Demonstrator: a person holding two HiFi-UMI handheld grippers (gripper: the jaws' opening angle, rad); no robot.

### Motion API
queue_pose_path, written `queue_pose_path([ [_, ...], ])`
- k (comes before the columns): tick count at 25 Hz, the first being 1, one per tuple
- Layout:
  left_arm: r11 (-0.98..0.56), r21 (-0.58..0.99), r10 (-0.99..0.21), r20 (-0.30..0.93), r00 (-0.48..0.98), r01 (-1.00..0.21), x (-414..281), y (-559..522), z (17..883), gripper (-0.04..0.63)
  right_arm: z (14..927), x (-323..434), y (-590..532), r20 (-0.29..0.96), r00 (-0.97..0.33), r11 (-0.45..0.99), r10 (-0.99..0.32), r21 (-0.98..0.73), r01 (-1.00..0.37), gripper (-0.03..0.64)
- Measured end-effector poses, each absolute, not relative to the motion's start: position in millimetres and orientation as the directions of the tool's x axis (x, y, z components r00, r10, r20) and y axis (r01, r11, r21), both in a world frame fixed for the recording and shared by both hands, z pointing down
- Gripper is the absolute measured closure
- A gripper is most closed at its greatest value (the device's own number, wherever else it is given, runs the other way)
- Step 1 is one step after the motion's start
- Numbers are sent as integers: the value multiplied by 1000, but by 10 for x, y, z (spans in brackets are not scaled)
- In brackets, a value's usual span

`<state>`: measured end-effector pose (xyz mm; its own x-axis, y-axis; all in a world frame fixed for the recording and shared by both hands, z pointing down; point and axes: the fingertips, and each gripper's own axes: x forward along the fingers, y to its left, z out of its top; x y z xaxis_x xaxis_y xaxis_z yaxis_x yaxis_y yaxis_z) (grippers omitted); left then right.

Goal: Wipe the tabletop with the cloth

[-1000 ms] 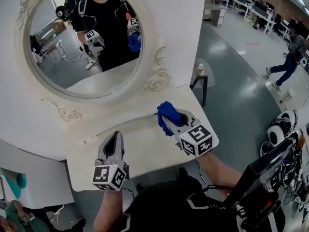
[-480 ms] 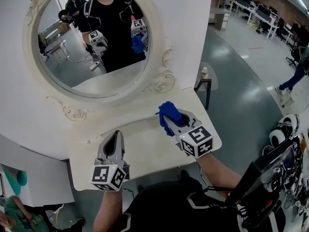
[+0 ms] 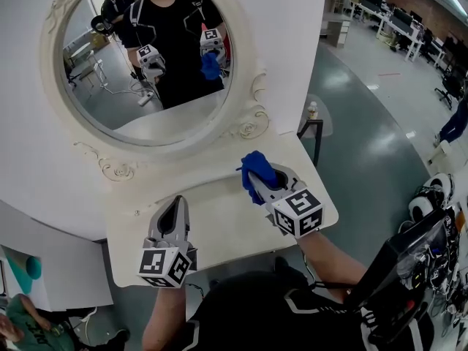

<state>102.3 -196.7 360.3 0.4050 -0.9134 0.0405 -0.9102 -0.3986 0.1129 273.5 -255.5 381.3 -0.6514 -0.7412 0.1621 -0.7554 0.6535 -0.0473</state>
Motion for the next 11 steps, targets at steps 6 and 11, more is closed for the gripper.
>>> queue_pose_path([
  [6,-399,113,-913,44,405,-910,1029,-1985,3592,589,3792,2717,-2554,159,-650,651,-743,-50,-757,521],
  [11,-393,129,-915,45,402,-910,1025,-1989,3621,589,3805,2699,-2574,165,-654,657,-738,-47,-753,521],
])
